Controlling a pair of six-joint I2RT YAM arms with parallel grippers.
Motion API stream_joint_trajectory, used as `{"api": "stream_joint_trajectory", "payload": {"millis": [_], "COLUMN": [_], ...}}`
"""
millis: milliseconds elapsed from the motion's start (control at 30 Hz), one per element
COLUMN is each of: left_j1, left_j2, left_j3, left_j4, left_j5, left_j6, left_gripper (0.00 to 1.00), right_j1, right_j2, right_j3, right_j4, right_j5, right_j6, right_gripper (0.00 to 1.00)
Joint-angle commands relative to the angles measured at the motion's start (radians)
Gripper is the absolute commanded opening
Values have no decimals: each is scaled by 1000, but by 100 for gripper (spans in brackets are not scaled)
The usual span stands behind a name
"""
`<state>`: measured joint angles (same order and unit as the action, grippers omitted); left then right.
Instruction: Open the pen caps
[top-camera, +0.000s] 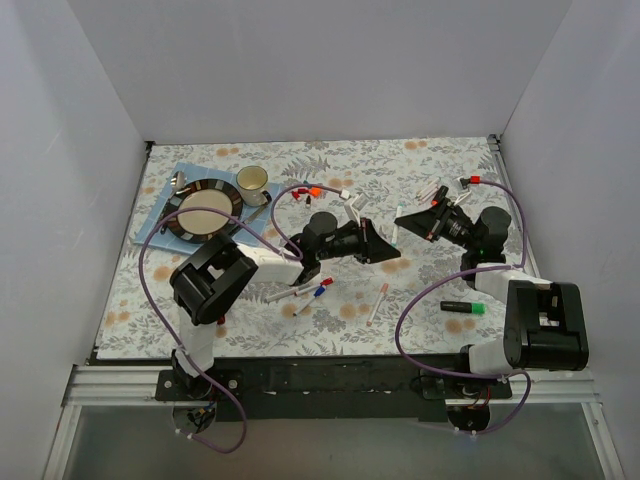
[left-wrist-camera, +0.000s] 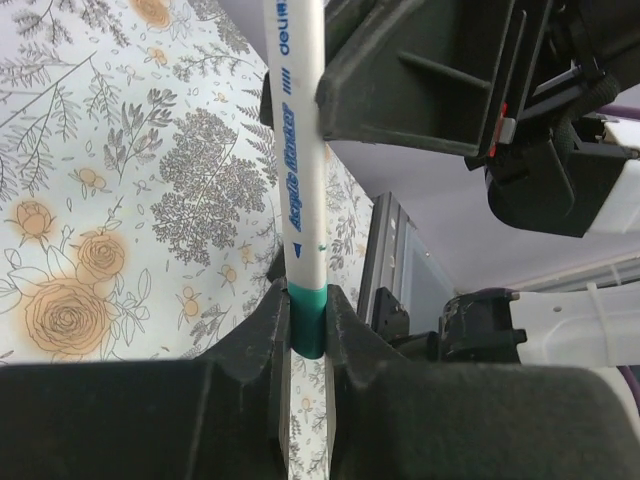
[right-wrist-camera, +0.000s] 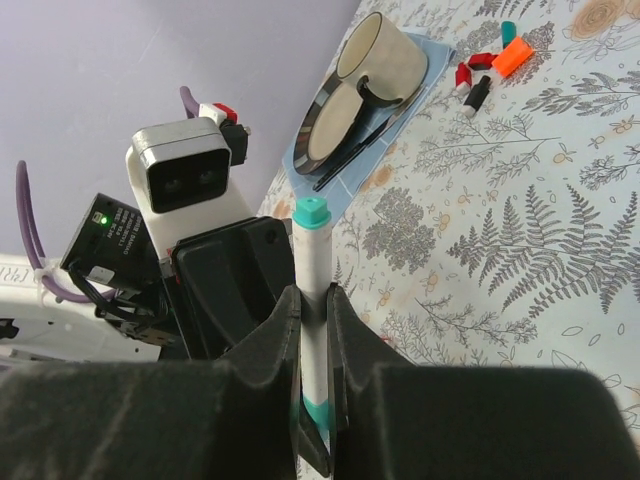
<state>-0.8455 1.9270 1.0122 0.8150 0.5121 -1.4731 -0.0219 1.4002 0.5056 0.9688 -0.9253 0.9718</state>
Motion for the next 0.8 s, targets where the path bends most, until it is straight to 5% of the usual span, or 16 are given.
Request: {"api": "stream_joint_trajectory", "payload": {"millis": [0, 133, 267, 367, 500, 600, 767], "left_j1": [-4, -3, -1, -1, -1, -1, -1], "left_j2": [-8, -6, 0, 16, 27, 27, 41], "left_j3": [46, 55, 71, 98, 115, 115, 114], "left_j4": [16, -37, -63, -83, -91, -96, -143], "left_j5": [43, 66, 85, 109, 123, 128, 184], "left_j6": [-7, -7, -10, -21, -33, -32, -65], "left_gripper": [0, 0, 0, 0, 0, 0, 0], "right_j1": [-3, -3, 4, 13, 19, 20, 17], "right_j2": [-7, -10, -10, -4, 8, 14, 11], "right_j3": [-7, -6, 4, 10, 22, 22, 39], "right_j4": [51, 50, 41, 41, 33, 50, 129], "right_j5": [-3, -15, -32, -43, -60, -67, -60], "right_j6": [-30, -44, -64, -70, -76, -77, -64], "right_gripper": [1, 1, 26, 31, 28, 2, 1]}}
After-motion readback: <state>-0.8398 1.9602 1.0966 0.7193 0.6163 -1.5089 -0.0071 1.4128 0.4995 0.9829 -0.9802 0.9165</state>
